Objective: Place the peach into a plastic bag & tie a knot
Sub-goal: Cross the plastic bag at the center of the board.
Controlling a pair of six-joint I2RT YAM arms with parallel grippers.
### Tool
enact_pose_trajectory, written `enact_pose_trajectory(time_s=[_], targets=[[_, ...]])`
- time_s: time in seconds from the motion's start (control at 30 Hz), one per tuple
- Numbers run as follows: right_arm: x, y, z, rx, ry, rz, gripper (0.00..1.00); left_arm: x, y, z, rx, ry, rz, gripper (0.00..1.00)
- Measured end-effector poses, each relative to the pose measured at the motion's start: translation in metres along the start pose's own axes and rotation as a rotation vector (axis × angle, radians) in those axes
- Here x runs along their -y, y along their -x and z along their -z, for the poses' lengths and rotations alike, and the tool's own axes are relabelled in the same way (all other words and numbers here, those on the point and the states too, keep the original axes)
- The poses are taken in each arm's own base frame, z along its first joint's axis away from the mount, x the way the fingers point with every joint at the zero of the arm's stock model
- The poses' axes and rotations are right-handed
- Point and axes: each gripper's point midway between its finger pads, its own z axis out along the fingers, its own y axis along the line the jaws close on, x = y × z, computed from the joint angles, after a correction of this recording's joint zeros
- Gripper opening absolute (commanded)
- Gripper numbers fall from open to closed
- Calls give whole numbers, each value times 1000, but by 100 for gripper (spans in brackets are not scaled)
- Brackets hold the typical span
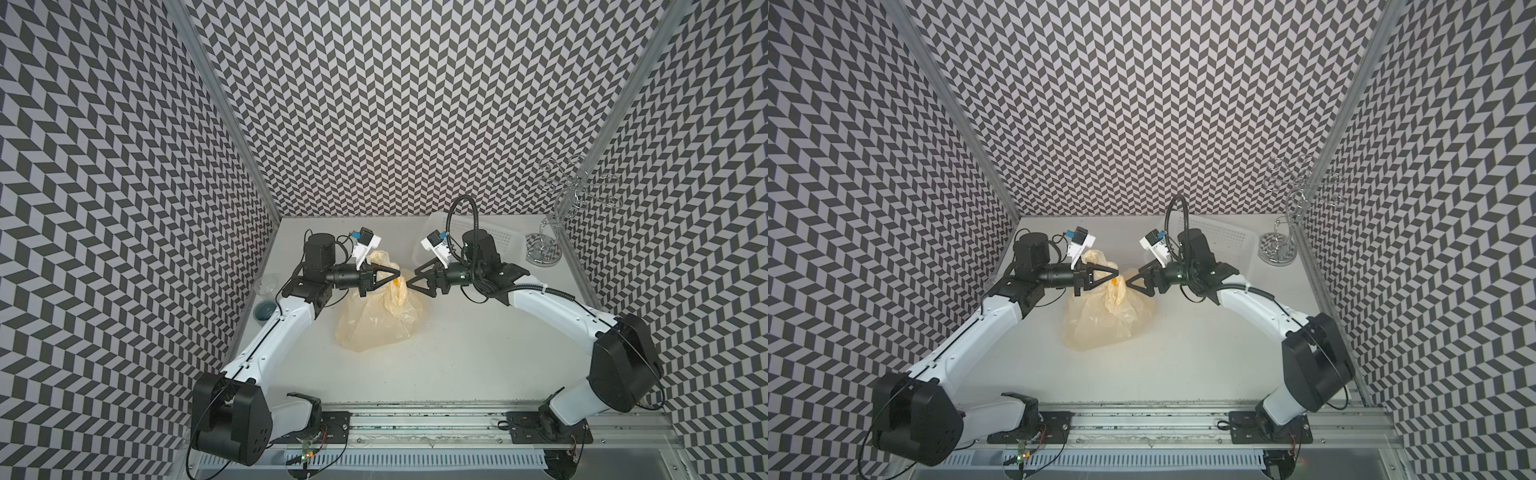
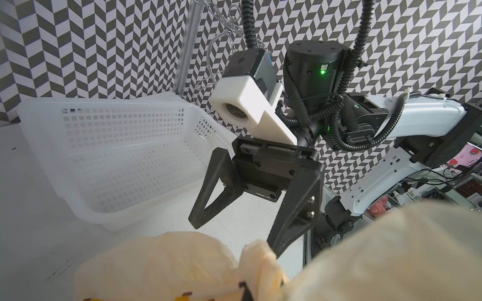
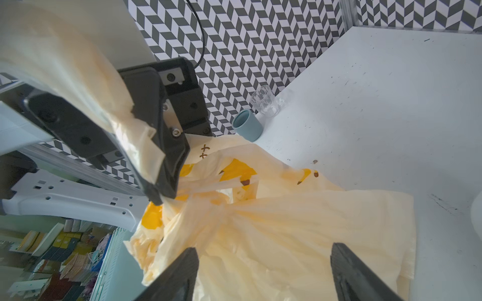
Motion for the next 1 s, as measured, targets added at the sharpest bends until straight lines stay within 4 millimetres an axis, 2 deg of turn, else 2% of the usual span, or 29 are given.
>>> enact_pose_trajectory(time_s=[0.4, 0.7, 0.9, 1.0], targets=[[-20, 9, -26, -18, 42, 23, 88, 0, 1, 0, 4, 0, 12, 0], [-18, 9, -18, -15, 79, -55, 89, -1, 2, 2, 7, 8, 11, 0], [-7, -8, -5, -8, 90, -149, 89, -3, 5, 2, 15, 23, 12, 0], [-10, -3, -3, 7, 112, -155, 89, -4, 6, 3, 19, 28, 16, 0]])
